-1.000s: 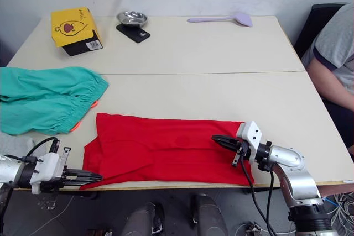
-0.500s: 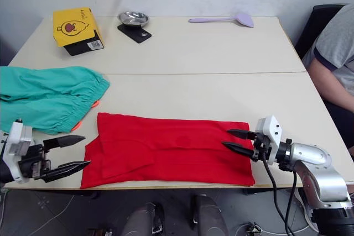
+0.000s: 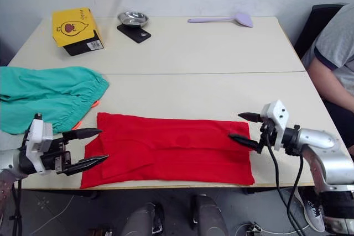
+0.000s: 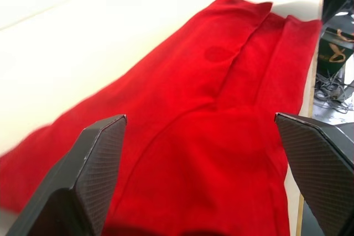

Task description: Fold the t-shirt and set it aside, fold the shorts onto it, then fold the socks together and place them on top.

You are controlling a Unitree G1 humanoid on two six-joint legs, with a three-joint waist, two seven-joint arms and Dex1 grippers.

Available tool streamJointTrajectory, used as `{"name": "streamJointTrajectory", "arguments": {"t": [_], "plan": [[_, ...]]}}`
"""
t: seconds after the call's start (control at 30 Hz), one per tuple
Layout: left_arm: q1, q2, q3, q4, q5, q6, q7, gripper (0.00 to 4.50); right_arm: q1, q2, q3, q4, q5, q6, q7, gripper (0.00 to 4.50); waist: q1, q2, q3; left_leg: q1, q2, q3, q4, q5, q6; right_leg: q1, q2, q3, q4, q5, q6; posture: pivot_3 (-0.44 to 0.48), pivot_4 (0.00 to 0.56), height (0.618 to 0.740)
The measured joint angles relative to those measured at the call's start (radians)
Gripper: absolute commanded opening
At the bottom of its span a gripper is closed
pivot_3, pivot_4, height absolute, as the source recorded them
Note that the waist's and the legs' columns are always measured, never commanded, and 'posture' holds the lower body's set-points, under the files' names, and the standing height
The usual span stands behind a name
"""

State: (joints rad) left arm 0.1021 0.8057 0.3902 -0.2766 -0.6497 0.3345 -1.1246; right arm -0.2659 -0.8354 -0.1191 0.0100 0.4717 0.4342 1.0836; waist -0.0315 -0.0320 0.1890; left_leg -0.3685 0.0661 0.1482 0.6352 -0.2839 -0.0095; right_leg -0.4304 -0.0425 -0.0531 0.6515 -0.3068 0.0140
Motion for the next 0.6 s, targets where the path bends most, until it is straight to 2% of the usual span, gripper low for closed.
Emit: {"name": "streamJointTrajectory", "arguments": {"t": [0.2, 0.27, 0.33, 0.6], "plan": [[-0.089, -0.027, -0.075, -0.073, -0.085, 0.066, -0.002, 4.5, -0.206, -0.03, 0.147, 0.181, -0.121, 0.078, 0.03, 4.48, -0.002, 0.0, 0.0, 0.0, 0.0, 0.0, 0.001, 0.0, -0.001, 0.0, 0.001, 0.0, 0.001, 0.0, 0.0, 0.0, 0.15, 0.74], [-0.113, -0.049, -0.095, -0.08, -0.087, 0.056, -0.001, 4.5, -0.244, -0.029, 0.192, 0.225, -0.157, 0.091, 0.042, 4.1, -0.002, 0.0, 0.0, 0.0, 0.0, 0.0, 0.001, 0.0, -0.002, 0.0, 0.001, 0.0, 0.001, 0.0, 0.0, 0.0, 0.15, 0.74], [-0.123, -0.068, -0.113, -0.082, -0.086, 0.045, 0.0, 4.5, -0.28, -0.029, 0.227, 0.268, -0.183, 0.113, 0.065, 3.54, -0.003, 0.0, 0.0, 0.0, 0.0, 0.0, 0.001, 0.001, -0.004, 0.0, 0.001, 0.0, 0.001, 0.0, 0.0, 0.0, 0.15, 0.74], [-0.129, -0.116, -0.14, -0.107, -0.078, 0.011, 0.019, 4.5, -0.389, -0.036, 0.311, 0.355, -0.28, 0.111, 0.166, 0.71, -0.003, 0.0, 0.0, 0.0, 0.0, 0.0, 0.004, 0.001, -0.004, 0.0, 0.001, 0.0, 0.002, 0.0, 0.001, 0.0, 0.15, 0.74]]}}
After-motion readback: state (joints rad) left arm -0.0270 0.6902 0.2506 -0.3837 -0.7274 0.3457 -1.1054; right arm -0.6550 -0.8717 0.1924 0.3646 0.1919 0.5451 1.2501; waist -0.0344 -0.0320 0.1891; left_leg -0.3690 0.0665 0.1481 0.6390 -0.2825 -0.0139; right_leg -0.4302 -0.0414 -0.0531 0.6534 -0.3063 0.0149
